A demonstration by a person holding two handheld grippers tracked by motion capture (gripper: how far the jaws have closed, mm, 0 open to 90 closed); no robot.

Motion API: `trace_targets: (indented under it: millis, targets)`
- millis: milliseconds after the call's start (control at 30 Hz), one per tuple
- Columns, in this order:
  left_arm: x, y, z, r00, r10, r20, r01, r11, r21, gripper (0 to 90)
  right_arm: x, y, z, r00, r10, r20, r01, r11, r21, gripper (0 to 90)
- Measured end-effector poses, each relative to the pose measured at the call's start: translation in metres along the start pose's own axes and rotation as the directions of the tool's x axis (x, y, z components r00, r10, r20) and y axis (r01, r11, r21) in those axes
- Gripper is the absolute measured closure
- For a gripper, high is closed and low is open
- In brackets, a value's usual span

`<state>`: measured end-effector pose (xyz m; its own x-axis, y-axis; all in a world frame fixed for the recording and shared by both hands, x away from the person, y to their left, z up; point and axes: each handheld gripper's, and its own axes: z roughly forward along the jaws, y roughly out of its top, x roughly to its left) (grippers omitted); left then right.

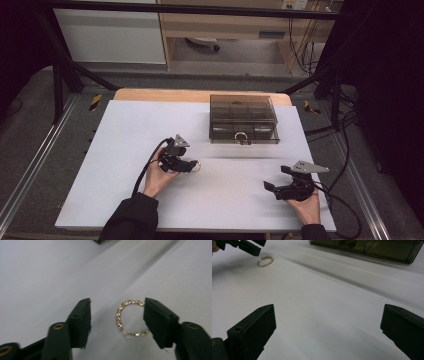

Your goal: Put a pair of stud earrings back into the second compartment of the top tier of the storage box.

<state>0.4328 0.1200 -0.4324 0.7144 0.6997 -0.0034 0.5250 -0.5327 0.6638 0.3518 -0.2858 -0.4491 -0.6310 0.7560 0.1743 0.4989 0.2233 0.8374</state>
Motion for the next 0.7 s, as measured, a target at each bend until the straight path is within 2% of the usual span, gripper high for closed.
trace_targets:
  millis: [33, 300, 700]
  targets:
    - [-0.0001, -0.0006, 0.0011, 1.0, 0.002, -0.008, -0.002, 1.0, 0.004, 45.9, 0.0, 0.0, 0.0, 1.0, 0.0, 0.0, 0.0, 1.0, 0.0, 0.4]
    - [-0.0006, -0.0023, 0.0037, 0.9999, -0.008, 0.013, 0.008, 1.0, 0.002, 65.5, -0.0001, 0.0001, -0.0002, 1.0, -0.001, 0.0, 0.001, 1.0, -0.001, 0.5]
    - [-0.0022, -0.0034, 0.0088, 1.0, 0.003, 0.002, -0.003, 0.9998, 0.018, 80.4, -0.0003, 0.0001, -0.0004, 1.0, -0.002, 0.001, 0.002, 1.0, -0.005, 0.4]
